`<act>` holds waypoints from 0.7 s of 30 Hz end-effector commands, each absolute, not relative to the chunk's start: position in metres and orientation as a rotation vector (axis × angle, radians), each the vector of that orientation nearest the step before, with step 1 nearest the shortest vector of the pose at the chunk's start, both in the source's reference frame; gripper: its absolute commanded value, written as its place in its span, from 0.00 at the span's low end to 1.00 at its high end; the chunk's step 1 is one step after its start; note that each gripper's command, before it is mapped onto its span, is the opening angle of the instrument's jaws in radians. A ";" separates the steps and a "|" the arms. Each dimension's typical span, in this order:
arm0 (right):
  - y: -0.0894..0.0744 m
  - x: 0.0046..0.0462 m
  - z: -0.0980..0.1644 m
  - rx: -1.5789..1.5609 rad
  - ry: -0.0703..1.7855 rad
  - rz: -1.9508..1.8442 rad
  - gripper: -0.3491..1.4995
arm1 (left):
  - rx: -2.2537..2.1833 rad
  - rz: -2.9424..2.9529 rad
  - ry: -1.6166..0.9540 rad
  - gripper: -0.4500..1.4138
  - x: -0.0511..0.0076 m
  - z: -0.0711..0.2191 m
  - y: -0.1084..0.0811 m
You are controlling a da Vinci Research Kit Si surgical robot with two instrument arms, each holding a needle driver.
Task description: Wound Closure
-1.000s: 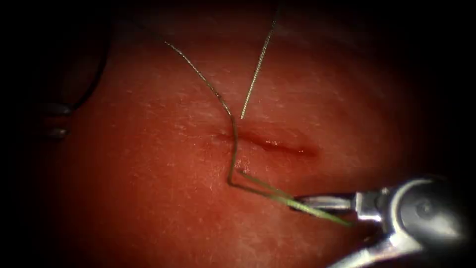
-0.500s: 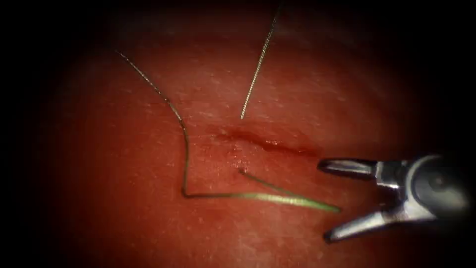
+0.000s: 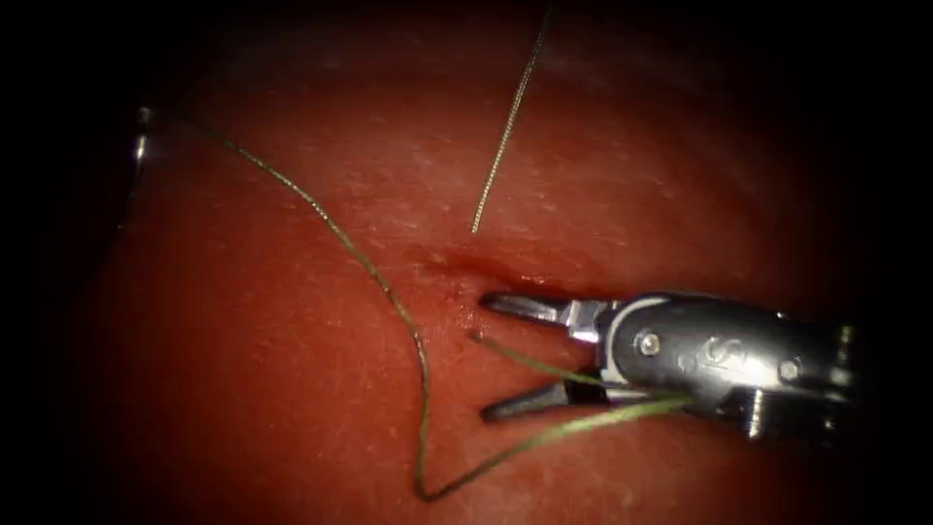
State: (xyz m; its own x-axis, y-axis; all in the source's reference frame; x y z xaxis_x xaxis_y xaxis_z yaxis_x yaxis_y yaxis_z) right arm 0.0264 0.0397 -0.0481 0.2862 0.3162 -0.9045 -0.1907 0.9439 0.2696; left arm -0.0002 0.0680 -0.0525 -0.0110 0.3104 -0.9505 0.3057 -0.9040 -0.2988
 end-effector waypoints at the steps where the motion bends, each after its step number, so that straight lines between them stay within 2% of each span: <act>1: 0.040 0.0269 -0.047 0.124 1.240 0.332 0.83 | -2.210 2.119 -0.691 0.05 -0.0006 -0.052 0.068; 3: 0.040 0.0267 -0.047 0.127 1.242 0.328 0.73 | -2.212 2.118 -0.694 0.05 -0.0006 -0.052 0.068; 4: 0.040 0.0265 -0.047 0.128 1.246 0.328 0.56 | -2.214 2.119 -0.695 0.05 -0.0007 -0.052 0.068; 6: 0.039 0.0264 -0.047 0.131 1.248 0.325 0.41 | -2.215 2.119 -0.694 0.05 -0.0008 -0.052 0.068; 8: 0.039 0.0264 -0.047 0.151 1.255 0.313 0.17 | -2.215 2.120 -0.693 0.05 -0.0010 -0.052 0.068; 11: 0.039 0.0266 -0.048 0.186 1.293 0.278 0.00 | -2.216 2.122 -0.692 0.05 -0.0014 -0.051 0.067; 17: 0.039 0.0271 -0.048 0.210 1.317 0.258 0.00 | -2.209 2.129 -0.675 0.05 -0.0023 -0.051 0.067; 21: 0.039 0.0259 -0.049 0.258 1.279 0.223 0.00 | -2.160 2.154 -0.604 0.05 -0.0024 -0.050 0.068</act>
State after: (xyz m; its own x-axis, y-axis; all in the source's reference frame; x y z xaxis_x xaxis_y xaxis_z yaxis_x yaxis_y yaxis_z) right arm 0.0253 0.0388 -0.0495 0.2763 0.3055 -0.9112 -0.0199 0.9498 0.3124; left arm -0.0019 0.0681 -0.0503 -0.0357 0.2882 -0.9569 0.2422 -0.9265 -0.2880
